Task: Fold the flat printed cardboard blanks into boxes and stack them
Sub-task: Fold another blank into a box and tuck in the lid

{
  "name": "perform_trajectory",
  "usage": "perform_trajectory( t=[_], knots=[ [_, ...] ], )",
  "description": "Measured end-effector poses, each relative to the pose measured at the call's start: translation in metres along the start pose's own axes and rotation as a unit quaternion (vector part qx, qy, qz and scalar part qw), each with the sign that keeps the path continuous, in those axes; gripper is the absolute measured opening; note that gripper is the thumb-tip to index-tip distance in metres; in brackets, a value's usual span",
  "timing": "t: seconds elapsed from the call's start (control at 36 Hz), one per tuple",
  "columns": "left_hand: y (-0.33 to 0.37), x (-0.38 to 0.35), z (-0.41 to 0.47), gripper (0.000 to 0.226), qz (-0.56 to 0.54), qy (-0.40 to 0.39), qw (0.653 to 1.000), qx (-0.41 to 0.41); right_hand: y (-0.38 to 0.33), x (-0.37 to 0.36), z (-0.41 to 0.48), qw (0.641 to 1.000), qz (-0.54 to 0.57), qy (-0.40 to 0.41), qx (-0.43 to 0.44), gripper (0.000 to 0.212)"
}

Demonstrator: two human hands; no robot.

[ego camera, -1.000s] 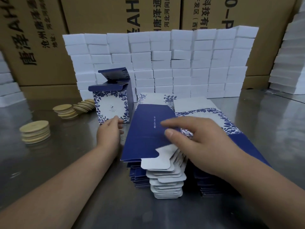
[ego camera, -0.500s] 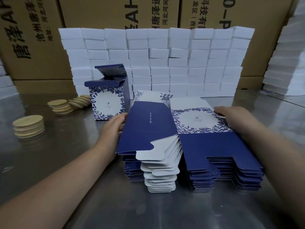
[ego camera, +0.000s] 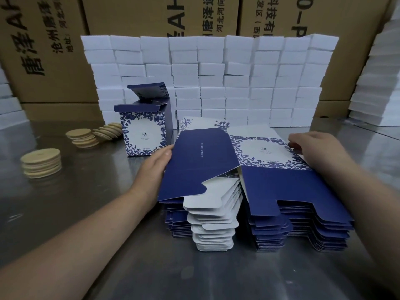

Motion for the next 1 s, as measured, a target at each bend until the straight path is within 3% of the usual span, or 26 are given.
perform_trajectory(
  t=[0.19, 0.39, 0.47, 0.53, 0.58, 0.64, 0.75, 0.89, 0.94, 1.0],
  knots=[
    [-0.001, 0.0, 0.0, 0.026, 0.019, -0.037, 0.999, -0.006, 0.001, 0.002, -0.002, 0.997, -0.029, -0.068, 0.009, 0.01],
    [-0.006, 0.006, 0.002, 0.024, 0.108, -0.037, 0.991, -0.069, 0.004, 0.002, 0.002, 0.996, -0.048, -0.074, 0.019, 0.028],
    [-0.014, 0.009, 0.007, 0.025, 0.152, 0.007, 0.986, -0.064, 0.004, 0.003, 0.001, 0.996, -0.043, -0.073, 0.017, 0.02],
    [-0.021, 0.014, 0.015, 0.028, 0.181, 0.092, 0.978, -0.037, 0.003, 0.003, -0.001, 0.996, -0.043, -0.075, 0.015, 0.013],
    [-0.023, 0.025, 0.025, 0.045, 0.227, 0.203, 0.952, -0.022, 0.003, 0.005, -0.002, 0.996, -0.042, -0.077, 0.015, 0.007],
    [-0.021, 0.038, 0.039, 0.061, 0.31, 0.23, 0.922, -0.042, 0.002, 0.005, -0.002, 0.996, -0.041, -0.077, 0.015, 0.005],
    [-0.009, 0.058, 0.084, 0.086, 0.532, 0.129, 0.832, -0.088, 0.002, 0.004, -0.001, 0.996, -0.054, -0.069, 0.016, 0.012],
    [0.005, 0.076, 0.14, 0.098, 0.668, 0.036, 0.737, -0.101, 0.002, 0.001, 0.002, 0.995, -0.078, -0.061, 0.026, 0.013],
    [0.001, 0.081, 0.153, 0.099, 0.692, -0.011, 0.718, -0.072, 0.002, 0.001, 0.002, 0.994, -0.082, -0.059, 0.031, 0.012],
    [-0.008, 0.086, 0.159, 0.1, 0.681, -0.04, 0.73, -0.03, 0.003, 0.001, 0.001, 0.994, -0.082, -0.061, 0.032, 0.01]
  ],
)
Point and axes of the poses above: each hand's wrist, its own z-axis towards the middle knuckle, its own x-axis out of the back of the hand, y = z × x, the point moved 1 cm from there along z, towards the middle knuckle, and after that the axes turned 13 degrees about -x, right-handed, at the moved point
